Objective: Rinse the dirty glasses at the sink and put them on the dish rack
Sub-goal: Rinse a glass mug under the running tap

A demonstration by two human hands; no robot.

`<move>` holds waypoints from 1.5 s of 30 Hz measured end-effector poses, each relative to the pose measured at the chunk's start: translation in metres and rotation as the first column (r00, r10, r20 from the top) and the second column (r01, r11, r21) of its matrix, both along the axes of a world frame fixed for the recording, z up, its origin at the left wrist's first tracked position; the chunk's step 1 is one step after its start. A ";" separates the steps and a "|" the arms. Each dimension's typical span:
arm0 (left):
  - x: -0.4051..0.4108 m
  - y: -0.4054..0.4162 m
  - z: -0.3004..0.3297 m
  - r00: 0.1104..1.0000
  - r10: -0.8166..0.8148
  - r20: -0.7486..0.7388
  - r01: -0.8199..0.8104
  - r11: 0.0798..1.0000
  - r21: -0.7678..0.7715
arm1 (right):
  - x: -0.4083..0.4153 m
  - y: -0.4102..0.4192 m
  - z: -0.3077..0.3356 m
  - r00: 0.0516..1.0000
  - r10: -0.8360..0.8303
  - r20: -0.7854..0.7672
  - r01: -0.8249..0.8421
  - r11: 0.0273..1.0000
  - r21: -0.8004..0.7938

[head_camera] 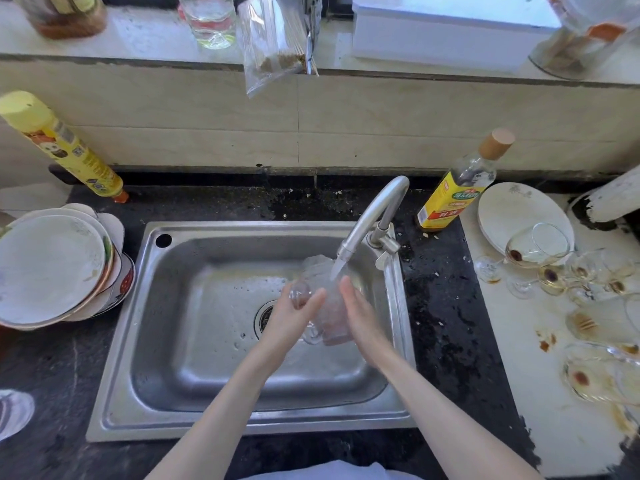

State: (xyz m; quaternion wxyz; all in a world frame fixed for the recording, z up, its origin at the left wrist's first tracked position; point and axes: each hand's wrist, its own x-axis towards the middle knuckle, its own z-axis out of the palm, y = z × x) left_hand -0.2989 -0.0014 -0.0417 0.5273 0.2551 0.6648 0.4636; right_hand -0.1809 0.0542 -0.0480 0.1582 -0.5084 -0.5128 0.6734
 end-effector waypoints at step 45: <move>0.024 0.045 0.015 0.985 0.171 -0.026 -0.173 0.967 -0.186 | 0.009 -0.005 -0.003 0.956 -0.288 0.059 0.283 0.956 0.078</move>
